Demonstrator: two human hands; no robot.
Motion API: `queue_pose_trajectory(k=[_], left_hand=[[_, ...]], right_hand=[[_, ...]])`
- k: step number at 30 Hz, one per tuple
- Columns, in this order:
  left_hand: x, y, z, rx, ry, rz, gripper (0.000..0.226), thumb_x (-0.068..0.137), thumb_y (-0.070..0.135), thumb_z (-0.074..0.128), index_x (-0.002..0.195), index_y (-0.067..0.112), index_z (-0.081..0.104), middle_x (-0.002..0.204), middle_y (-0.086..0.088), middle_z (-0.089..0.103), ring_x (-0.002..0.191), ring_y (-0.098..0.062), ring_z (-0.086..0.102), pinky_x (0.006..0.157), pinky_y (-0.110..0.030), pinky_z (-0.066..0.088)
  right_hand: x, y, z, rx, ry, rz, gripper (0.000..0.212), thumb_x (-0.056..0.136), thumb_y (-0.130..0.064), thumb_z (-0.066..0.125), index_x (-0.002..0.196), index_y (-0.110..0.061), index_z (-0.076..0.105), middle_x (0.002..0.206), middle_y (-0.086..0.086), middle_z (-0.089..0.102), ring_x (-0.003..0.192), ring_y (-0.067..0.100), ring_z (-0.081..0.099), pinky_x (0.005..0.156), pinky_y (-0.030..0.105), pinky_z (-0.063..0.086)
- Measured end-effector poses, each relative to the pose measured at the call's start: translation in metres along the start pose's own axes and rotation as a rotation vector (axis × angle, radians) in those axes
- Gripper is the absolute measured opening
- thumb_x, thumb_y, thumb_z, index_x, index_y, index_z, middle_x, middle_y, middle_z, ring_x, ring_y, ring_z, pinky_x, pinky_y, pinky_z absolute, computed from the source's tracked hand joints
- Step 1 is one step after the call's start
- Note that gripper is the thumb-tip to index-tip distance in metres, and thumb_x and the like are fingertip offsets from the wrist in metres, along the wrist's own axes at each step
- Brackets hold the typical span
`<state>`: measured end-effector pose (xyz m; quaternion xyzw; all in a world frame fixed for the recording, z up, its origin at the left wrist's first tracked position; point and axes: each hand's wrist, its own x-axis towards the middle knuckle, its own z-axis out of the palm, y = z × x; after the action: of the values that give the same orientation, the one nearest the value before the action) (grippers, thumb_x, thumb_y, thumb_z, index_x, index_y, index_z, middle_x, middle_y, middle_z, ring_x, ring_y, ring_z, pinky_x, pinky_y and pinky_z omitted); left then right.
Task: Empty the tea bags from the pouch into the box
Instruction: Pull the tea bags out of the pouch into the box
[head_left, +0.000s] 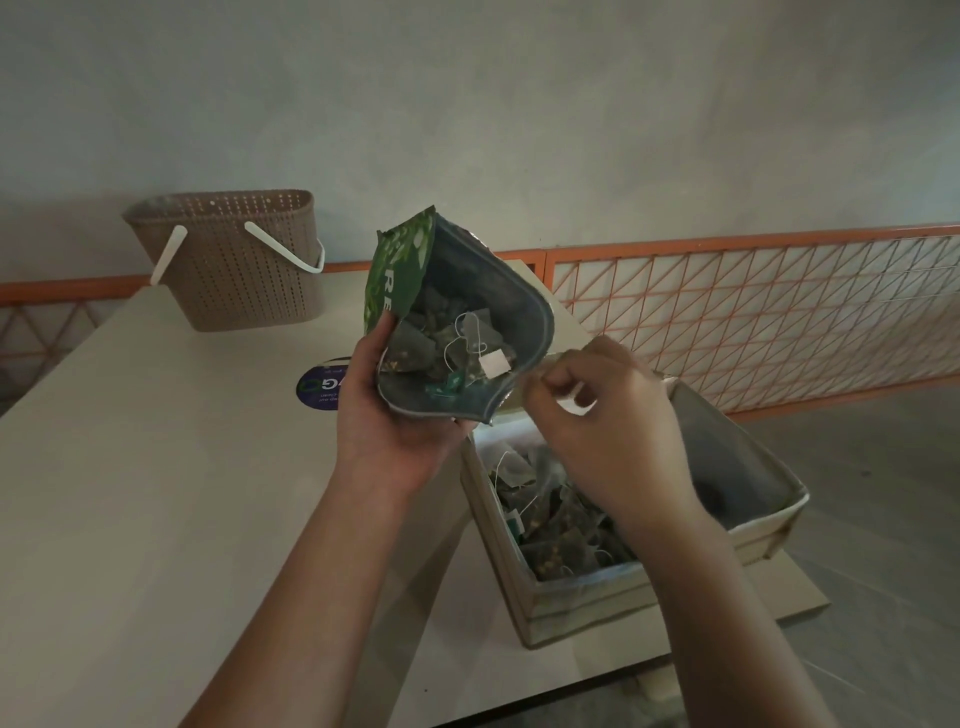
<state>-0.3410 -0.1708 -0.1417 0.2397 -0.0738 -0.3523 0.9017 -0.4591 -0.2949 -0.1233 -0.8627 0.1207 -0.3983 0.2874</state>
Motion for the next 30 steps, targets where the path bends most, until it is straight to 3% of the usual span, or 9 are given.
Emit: queue_pose_trajectory(k=[3, 6, 10, 15, 20, 22, 24, 27, 30], left_hand=[[-0.002, -0.002, 0.003, -0.007, 0.021, 0.01, 0.056, 0.092, 0.049, 0.055, 0.137, 0.016, 0.062, 0.137, -0.014, 0.064, 0.127, -0.032, 0.059, 0.09, -0.044, 0.056], [-0.004, -0.003, 0.005, -0.001, 0.055, 0.028, 0.052, 0.09, 0.048, 0.057, 0.128, 0.014, 0.067, 0.135, -0.013, 0.066, 0.126, -0.03, 0.06, 0.099, -0.043, 0.05], [-0.004, -0.002, 0.003, 0.024, 0.054, 0.033, 0.054, 0.09, 0.047, 0.058, 0.133, 0.015, 0.065, 0.139, -0.011, 0.064, 0.128, -0.03, 0.059, 0.112, -0.044, 0.041], [-0.004, -0.001, 0.004, 0.041, 0.047, 0.037, 0.058, 0.086, 0.048, 0.059, 0.135, 0.016, 0.064, 0.139, -0.014, 0.063, 0.134, -0.032, 0.054, 0.114, -0.048, 0.038], [-0.005, -0.001, 0.007, 0.012, 0.056, 0.029, 0.054, 0.09, 0.05, 0.055, 0.132, 0.019, 0.066, 0.132, -0.014, 0.068, 0.119, -0.033, 0.064, 0.088, -0.041, 0.055], [-0.004, -0.001, 0.008, -0.009, 0.048, 0.024, 0.055, 0.089, 0.05, 0.057, 0.134, 0.02, 0.065, 0.134, -0.014, 0.067, 0.121, -0.034, 0.063, 0.089, -0.042, 0.056], [-0.004, -0.002, 0.007, -0.021, 0.038, 0.021, 0.057, 0.087, 0.049, 0.059, 0.136, 0.021, 0.063, 0.136, -0.014, 0.065, 0.124, -0.036, 0.062, 0.09, -0.043, 0.057], [-0.002, -0.002, 0.006, -0.037, 0.033, 0.02, 0.056, 0.088, 0.048, 0.059, 0.136, 0.021, 0.063, 0.135, -0.015, 0.065, 0.122, -0.037, 0.063, 0.085, -0.045, 0.059], [-0.001, -0.002, 0.005, -0.021, 0.03, 0.016, 0.053, 0.092, 0.049, 0.056, 0.137, 0.022, 0.062, 0.137, -0.014, 0.065, 0.125, -0.037, 0.061, 0.088, -0.045, 0.057]], right_hand=[[0.004, -0.006, 0.008, -0.067, 0.114, -0.049, 0.017, 0.082, -0.036, 0.071, 0.079, -0.02, 0.066, 0.097, -0.003, 0.053, 0.096, 0.016, 0.048, 0.075, 0.029, 0.042], [0.011, -0.015, 0.018, -0.201, 0.118, -0.059, 0.025, 0.081, -0.051, 0.068, 0.091, -0.029, 0.07, 0.123, 0.003, 0.049, 0.116, 0.022, 0.041, 0.087, 0.036, 0.041], [0.02, -0.024, 0.03, -0.458, -0.048, 0.037, 0.05, 0.073, -0.074, 0.061, 0.105, -0.038, 0.071, 0.142, 0.001, 0.04, 0.127, 0.031, 0.037, 0.095, 0.048, 0.04], [0.02, -0.023, 0.034, -0.36, -0.032, 0.059, 0.025, 0.083, -0.048, 0.065, 0.102, -0.032, 0.071, 0.133, -0.001, 0.046, 0.123, 0.028, 0.038, 0.096, 0.044, 0.035], [0.021, -0.02, 0.019, 0.038, 0.246, -0.064, 0.01, 0.082, -0.016, 0.068, 0.091, -0.017, 0.064, 0.123, 0.003, 0.053, 0.115, 0.016, 0.043, 0.091, 0.026, 0.038], [0.02, -0.02, 0.011, 0.158, 0.292, -0.083, 0.01, 0.083, -0.008, 0.067, 0.091, -0.013, 0.062, 0.114, 0.002, 0.055, 0.106, 0.016, 0.051, 0.086, 0.024, 0.045], [0.018, -0.02, 0.002, 0.28, 0.303, -0.059, 0.014, 0.086, -0.004, 0.065, 0.09, -0.015, 0.057, 0.103, 0.001, 0.059, 0.092, 0.014, 0.056, 0.077, 0.028, 0.05], [0.016, -0.02, -0.01, 0.441, 0.235, 0.045, 0.016, 0.089, -0.007, 0.066, 0.089, -0.016, 0.052, 0.087, -0.002, 0.062, 0.068, 0.004, 0.055, 0.059, 0.017, 0.046], [0.013, -0.017, -0.017, 0.528, 0.236, 0.126, 0.014, 0.091, -0.014, 0.066, 0.092, -0.015, 0.052, 0.082, 0.003, 0.061, 0.061, 0.004, 0.053, 0.056, 0.016, 0.043]])
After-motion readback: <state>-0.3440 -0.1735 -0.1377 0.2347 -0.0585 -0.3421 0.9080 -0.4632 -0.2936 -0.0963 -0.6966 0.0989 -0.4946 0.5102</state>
